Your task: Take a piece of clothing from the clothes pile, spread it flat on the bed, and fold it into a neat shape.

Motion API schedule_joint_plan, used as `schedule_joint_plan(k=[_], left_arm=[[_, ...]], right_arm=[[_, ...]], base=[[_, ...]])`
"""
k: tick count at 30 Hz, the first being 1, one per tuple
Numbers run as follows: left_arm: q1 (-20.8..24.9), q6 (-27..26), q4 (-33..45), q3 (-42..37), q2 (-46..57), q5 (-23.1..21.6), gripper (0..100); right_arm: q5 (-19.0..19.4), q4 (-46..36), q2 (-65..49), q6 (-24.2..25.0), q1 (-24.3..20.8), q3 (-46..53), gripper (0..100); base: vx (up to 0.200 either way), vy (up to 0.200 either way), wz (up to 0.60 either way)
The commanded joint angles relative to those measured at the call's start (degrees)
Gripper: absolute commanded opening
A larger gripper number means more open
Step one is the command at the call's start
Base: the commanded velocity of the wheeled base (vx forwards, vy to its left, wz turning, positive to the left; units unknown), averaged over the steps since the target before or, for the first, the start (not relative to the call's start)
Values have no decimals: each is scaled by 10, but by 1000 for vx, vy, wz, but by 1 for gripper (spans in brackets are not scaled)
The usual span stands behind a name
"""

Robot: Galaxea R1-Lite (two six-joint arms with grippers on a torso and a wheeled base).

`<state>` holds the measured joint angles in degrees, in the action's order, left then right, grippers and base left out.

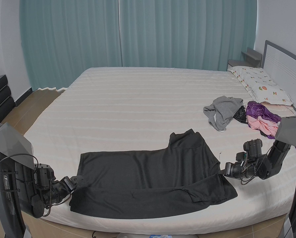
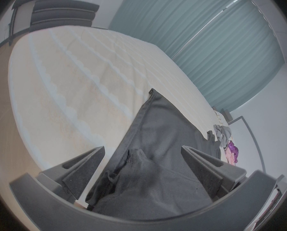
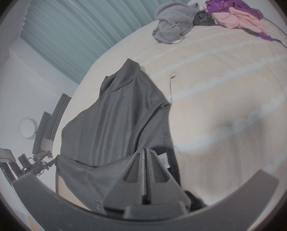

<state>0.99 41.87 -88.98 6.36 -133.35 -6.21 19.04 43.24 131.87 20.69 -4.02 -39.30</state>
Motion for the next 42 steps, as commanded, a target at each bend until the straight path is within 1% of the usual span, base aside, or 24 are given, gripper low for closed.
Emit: schedule_joint_plan(k=[1, 7, 14, 20, 26, 27, 34, 38, 42], left_arm=[[13, -14, -8, 2, 0, 8, 100], [37, -20, -8, 4, -6, 11, 100], [45, -21, -8, 3, -15, 12, 100], [45, -31, -9, 7, -30, 43, 100], [50, -28, -8, 13, -26, 48, 100], [51, -27, -8, 11, -28, 47, 0], [57, -16, -8, 10, -33, 47, 0], [42, 0, -9, 15, -32, 52, 0], [29, 8, -9, 13, -29, 79, 0]], right_arm=[[-9, 4, -6, 1, 4, 0, 0], [-10, 4, -17, 1, 9, 4, 0], [-22, 4, -16, 1, 10, 3, 0], [-25, 4, -20, 1, 12, 6, 0], [-25, 2, -20, 0, 12, 8, 0], [-25, 2, -20, 0, 12, 8, 0], [-25, -1, -19, 0, 12, 8, 0], [-25, -3, -20, 0, 11, 8, 0], [-24, -3, -19, 0, 11, 9, 0]], base=[[0, 0, 0], [0, 0, 0], [0, 0, 0], [0, 0, 0], [0, 0, 0], [0, 0, 0], [0, 0, 0], [0, 0, 0], [0, 0, 0]])
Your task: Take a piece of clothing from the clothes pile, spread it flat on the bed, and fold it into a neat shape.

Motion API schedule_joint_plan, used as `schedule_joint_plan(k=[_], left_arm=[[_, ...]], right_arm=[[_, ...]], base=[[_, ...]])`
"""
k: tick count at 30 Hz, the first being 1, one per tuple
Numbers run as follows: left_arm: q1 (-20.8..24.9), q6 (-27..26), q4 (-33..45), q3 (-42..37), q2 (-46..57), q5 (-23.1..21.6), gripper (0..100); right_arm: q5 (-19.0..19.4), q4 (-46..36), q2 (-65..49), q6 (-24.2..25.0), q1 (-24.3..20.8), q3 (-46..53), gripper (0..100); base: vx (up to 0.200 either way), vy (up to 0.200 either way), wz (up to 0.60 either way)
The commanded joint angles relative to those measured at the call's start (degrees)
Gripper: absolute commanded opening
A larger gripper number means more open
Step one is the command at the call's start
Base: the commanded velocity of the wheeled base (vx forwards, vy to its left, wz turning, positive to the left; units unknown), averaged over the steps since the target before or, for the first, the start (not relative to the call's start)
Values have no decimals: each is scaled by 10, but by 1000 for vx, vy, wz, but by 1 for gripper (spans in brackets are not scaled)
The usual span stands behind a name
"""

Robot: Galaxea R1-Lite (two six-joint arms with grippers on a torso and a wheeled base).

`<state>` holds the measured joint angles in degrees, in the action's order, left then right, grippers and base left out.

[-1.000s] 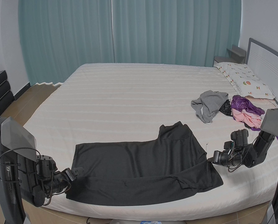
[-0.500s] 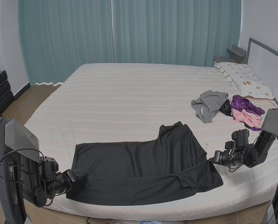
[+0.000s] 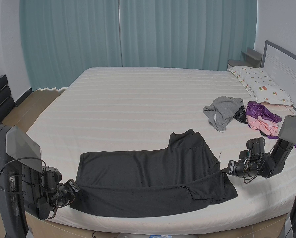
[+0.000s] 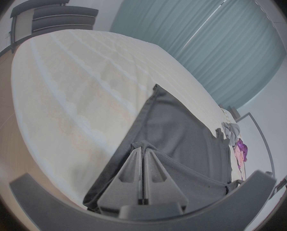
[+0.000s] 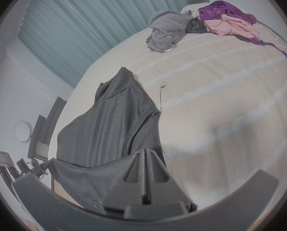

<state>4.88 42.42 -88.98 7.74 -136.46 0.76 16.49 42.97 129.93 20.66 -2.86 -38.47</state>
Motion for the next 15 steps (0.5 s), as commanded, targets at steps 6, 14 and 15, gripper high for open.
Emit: schedule_joint_plan(k=[6, 14, 15], left_arm=[[-16, 4, -9, -10, 1, 17, 0], [-13, 5, -9, 3, -3, 10, 0], [-11, 6, -9, 3, -3, 10, 0]], right_arm=[[1, 2, 2, 0, 0, 1, 0], [1, 5, 3, 1, 0, -4, 0], [1, 5, 2, 2, 0, -5, 0]], base=[[0, 0, 0], [0, 0, 0], [0, 0, 0]])
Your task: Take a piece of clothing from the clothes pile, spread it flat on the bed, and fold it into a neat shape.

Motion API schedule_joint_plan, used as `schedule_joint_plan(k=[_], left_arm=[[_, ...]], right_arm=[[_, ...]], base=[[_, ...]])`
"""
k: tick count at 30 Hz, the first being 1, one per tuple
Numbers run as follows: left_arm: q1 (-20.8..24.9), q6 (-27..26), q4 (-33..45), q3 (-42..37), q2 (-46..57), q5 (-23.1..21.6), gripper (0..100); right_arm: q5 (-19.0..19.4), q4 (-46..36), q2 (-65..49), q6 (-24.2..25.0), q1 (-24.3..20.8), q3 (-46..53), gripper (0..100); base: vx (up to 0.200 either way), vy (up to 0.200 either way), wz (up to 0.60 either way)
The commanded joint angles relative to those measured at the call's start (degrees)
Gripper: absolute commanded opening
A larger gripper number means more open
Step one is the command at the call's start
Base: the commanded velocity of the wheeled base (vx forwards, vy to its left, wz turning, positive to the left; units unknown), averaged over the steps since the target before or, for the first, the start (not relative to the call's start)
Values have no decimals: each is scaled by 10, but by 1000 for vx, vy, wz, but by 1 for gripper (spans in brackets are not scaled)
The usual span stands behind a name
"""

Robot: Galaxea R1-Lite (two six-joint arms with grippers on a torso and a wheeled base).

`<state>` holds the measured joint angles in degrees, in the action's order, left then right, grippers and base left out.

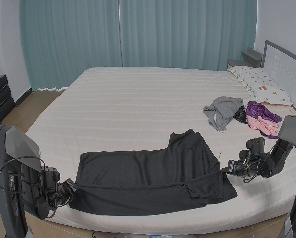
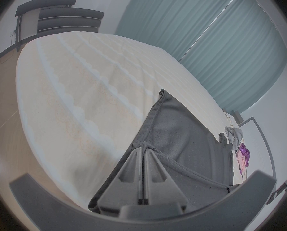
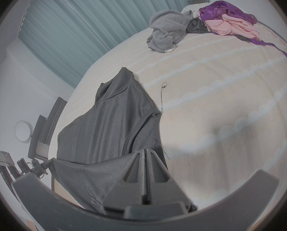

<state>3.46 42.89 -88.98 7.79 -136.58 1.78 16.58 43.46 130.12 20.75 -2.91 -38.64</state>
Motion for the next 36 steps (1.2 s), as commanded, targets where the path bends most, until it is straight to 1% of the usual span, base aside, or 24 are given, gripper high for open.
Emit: schedule_joint_plan(k=[1, 2, 3, 4, 5, 11, 14, 19, 22, 23, 24, 30, 32, 36], left_arm=[[3, 1, -9, 3, -2, -1, 0], [4, 1, -9, 4, -2, -1, 0], [4, 1, -8, 6, -2, -1, 100], [4, 1, -9, 8, -3, -1, 100], [4, 1, -8, 9, -4, -1, 100], [-1, 2, -9, 15, -4, -1, 100], [-2, 12, -9, 24, -5, -1, 100], [4, 15, -8, 43, -13, -3, 100], [9, 12, -8, 46, -15, -9, 100], [18, 12, -9, 44, -15, -16, 100], [20, 11, -9, 43, -14, -17, 0], [13, 11, -9, 43, -14, -16, 0], [-5, 12, -9, 47, -14, -11, 0], [-8, 13, -9, 43, -14, -8, 0]], right_arm=[[0, 0, 0, 1, 0, -3, 0], [0, 0, 0, 1, 0, -3, 0], [0, 0, 0, 1, 0, -3, 0], [-1, 0, 0, 1, 0, -3, 0], [-1, 0, 0, 1, 0, -3, 100], [2, 1, 0, 2, 0, -3, 100], [3, 1, -2, 7, 0, -4, 100], [5, 1, 0, 8, 0, -6, 100], [5, 1, 0, 8, -1, -6, 100], [5, 1, 0, 8, -1, -6, 100], [5, 1, 0, 8, -1, -6, 100], [5, 1, 3, 8, -3, -6, 100], [7, 1, 5, 8, -3, -7, 100], [14, 1, 12, 10, -4, -14, 100]], base=[[0, 0, 0], [0, 0, 0], [0, 0, 0], [0, 0, 0], [0, 0, 0], [0, 0, 0], [0, 0, 0], [0, 0, 0], [0, 0, 0], [0, 0, 0], [0, 0, 0], [0, 0, 0], [0, 0, 0], [0, 0, 0]])
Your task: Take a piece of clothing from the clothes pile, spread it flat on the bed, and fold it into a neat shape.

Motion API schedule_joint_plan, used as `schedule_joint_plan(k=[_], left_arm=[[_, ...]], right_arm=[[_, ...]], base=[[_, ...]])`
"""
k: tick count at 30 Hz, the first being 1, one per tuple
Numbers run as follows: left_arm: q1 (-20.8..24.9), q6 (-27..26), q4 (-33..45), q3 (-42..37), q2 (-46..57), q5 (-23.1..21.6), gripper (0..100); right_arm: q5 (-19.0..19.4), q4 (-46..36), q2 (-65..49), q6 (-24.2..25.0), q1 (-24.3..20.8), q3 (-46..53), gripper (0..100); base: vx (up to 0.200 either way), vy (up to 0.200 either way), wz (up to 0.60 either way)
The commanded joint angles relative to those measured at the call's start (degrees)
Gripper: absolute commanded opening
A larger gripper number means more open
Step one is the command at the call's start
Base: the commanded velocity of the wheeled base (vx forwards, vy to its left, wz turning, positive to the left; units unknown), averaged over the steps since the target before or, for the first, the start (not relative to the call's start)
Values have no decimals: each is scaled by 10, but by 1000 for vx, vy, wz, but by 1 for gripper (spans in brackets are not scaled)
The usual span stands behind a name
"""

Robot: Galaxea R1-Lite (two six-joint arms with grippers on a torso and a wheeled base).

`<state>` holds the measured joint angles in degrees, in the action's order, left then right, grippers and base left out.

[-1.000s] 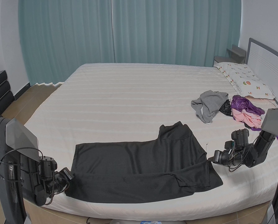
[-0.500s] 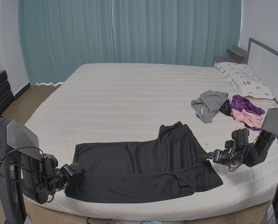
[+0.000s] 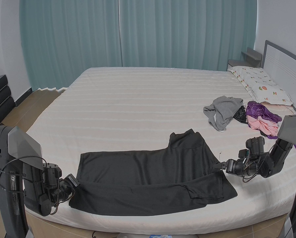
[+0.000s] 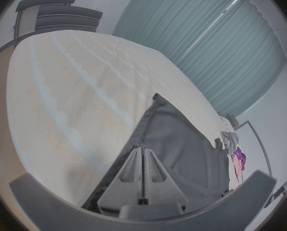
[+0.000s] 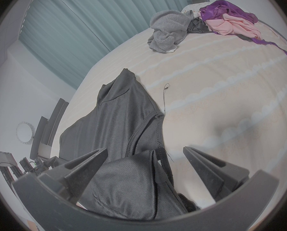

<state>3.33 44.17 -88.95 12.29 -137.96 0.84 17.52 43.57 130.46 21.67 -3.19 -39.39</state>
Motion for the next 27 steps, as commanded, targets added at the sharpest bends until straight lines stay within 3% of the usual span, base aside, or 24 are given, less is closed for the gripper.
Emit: schedule_joint_plan(k=[1, 7, 16, 17, 27], left_arm=[[-7, 0, -10, -3, 0, 1, 0], [-6, 0, -10, -3, -6, 1, 0], [-5, 0, -10, -3, -13, 1, 0], [-3, 0, -10, -3, -13, 1, 0], [-3, 0, -10, -3, -13, 1, 0]], right_arm=[[7, 0, 11, 2, -2, -10, 100], [11, -1, 21, 31, -5, -32, 100], [16, 0, 21, 24, -6, -25, 100], [16, 0, 25, 18, -15, -19, 0], [13, -6, 23, 8, -8, -19, 0]], base=[[0, 0, 0], [0, 0, 0], [0, 0, 0], [0, 0, 0], [0, 0, 0]])
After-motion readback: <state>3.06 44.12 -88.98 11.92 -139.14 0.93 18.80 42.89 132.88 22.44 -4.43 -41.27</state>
